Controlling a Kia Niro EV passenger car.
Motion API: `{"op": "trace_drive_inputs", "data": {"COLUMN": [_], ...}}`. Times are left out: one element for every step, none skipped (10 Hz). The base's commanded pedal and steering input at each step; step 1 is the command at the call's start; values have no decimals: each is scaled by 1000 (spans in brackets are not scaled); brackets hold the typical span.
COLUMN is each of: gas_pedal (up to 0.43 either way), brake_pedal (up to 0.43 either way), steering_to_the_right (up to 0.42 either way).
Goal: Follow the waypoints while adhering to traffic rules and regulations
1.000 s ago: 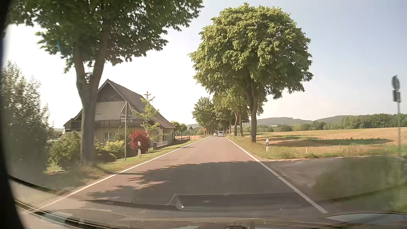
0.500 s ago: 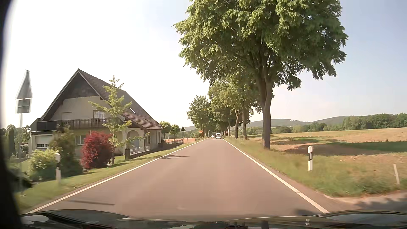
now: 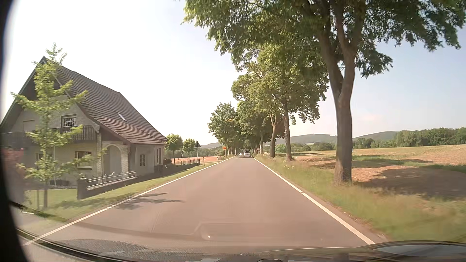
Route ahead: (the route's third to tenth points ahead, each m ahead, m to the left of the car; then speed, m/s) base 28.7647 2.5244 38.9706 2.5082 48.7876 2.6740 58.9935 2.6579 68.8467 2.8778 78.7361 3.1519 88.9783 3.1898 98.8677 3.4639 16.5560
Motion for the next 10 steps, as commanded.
{"op": "trace_drive_inputs", "data": {"gas_pedal": [189,189,189,189,189,189,189,197,220,248], "brake_pedal": [0,0,0,0,0,0,0,0,0,0], "steering_to_the_right": [3,2,0,0,0,0,-1,-1,-1,-2]}}
